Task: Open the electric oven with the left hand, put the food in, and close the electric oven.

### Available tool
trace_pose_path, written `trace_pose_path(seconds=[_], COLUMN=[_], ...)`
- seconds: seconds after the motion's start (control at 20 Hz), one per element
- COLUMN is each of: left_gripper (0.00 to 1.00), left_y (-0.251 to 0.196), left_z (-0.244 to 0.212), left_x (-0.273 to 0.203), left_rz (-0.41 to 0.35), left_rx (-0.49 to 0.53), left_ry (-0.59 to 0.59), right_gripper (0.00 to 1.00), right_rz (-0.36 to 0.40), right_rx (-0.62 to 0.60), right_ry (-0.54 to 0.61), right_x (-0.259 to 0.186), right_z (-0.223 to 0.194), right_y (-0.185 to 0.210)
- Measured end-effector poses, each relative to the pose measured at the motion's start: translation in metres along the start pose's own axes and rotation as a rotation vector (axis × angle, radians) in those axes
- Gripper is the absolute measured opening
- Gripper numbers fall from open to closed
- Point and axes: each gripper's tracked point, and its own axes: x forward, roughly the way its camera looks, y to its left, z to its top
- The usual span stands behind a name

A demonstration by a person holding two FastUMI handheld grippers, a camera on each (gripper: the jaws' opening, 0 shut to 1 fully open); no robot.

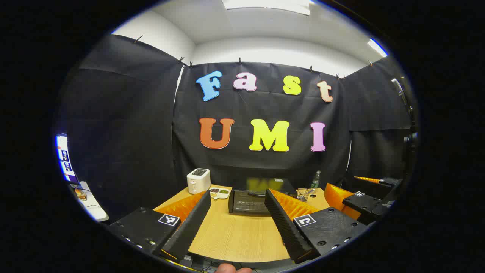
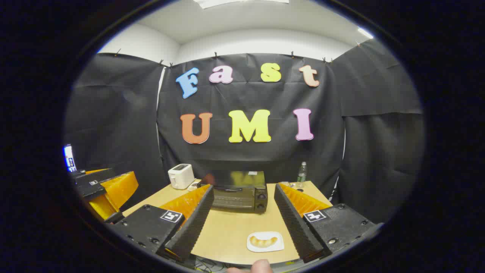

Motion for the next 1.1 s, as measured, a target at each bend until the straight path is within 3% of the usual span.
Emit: trace_pose_path(seconds=[0.7,1.1], left_gripper=[0.94,0.94], left_y=[-0.007,-0.008], left_z=[0.003,0.004], left_x=[-0.006,-0.003], left_rz=[-0.009,-0.016], left_rx=[-0.014,-0.01], left_ry=[-0.015,-0.025], right_gripper=[1.0,1.0], right_rz=[-0.041,-0.019], right_rx=[0.018,0.006], right_ry=[-0.023,-0.026], right_x=[-0.006,-0.005], right_z=[0.008,0.013], right_y=[-0.021,-0.012])
